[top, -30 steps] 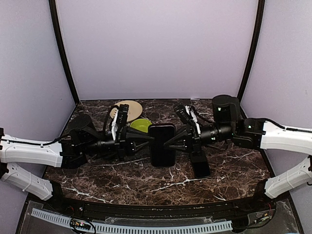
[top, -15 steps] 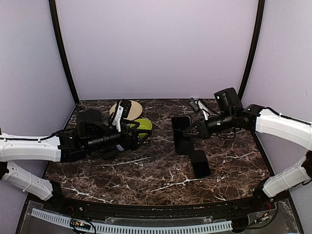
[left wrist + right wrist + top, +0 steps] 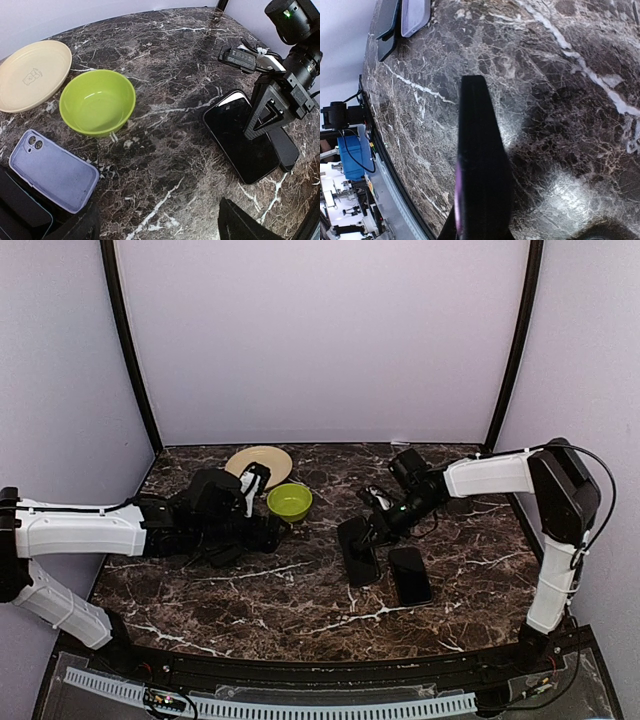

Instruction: Put the phone into the phone case

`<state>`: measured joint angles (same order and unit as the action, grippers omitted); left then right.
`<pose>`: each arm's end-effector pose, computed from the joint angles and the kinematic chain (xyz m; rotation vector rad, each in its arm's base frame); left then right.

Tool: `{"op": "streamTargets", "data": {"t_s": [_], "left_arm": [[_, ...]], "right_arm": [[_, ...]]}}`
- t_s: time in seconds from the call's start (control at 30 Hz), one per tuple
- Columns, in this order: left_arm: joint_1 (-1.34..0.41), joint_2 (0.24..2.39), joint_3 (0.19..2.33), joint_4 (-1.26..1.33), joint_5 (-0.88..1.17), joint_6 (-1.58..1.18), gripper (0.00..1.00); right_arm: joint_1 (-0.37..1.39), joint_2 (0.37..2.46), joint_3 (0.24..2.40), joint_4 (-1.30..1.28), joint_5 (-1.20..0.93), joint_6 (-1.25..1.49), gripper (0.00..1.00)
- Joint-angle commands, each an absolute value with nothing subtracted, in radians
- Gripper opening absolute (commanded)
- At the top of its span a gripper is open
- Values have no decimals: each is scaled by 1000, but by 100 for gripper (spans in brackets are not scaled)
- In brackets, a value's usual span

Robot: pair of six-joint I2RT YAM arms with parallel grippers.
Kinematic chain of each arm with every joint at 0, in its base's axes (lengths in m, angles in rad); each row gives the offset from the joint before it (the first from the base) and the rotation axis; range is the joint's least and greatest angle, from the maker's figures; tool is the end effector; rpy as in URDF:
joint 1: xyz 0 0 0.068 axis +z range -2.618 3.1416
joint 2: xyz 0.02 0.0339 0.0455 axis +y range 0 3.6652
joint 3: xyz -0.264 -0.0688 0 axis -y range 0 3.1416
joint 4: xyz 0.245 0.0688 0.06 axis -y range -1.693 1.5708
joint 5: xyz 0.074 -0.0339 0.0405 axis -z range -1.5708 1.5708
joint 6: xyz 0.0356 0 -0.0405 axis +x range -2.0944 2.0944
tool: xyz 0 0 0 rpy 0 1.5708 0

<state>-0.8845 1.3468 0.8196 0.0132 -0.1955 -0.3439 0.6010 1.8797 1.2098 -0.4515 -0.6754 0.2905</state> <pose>0.1943 -0.2262 0.2459 0.4485 2.0724 -0.5425 0.2957 0.2297 0.1682 -0.6551 2.7320 1.1632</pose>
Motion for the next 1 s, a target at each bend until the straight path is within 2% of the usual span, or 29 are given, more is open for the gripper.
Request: {"op": "streamTargets", "data": {"t_s": [0.0,0.1,0.33,0.5,0.6,0.73,0.77,0.87,0.97], "left_arm": [[-877,1336,851,-52,-208,-355,83],[-854,1333,867,-83,-216,-364,85],[-721,1332,921,-210,-197,-371,93],[-517,1331,913,-242,-152,-391,93],[-349,1336,875,-227,-91,-449,90],[-193,1364,832,-161,31,-529,88],[-189,1380,836,-148,38,-524,86],[-199,1426,869,-119,99,-492,69],[-236,1500,961,-134,88,-392,65]], "right_arm": [[603,1944,1267,-495,-550,286,16],[603,1944,1277,-516,-408,309,30],[621,1892,1300,-540,-203,339,42],[675,1824,1363,-588,78,342,52],[705,1795,1368,-596,178,347,58],[723,1788,1355,-587,209,351,60],[729,1792,1358,-591,222,351,59],[762,1794,1367,-594,277,350,59],[779,1795,1368,-573,277,346,59]]}}
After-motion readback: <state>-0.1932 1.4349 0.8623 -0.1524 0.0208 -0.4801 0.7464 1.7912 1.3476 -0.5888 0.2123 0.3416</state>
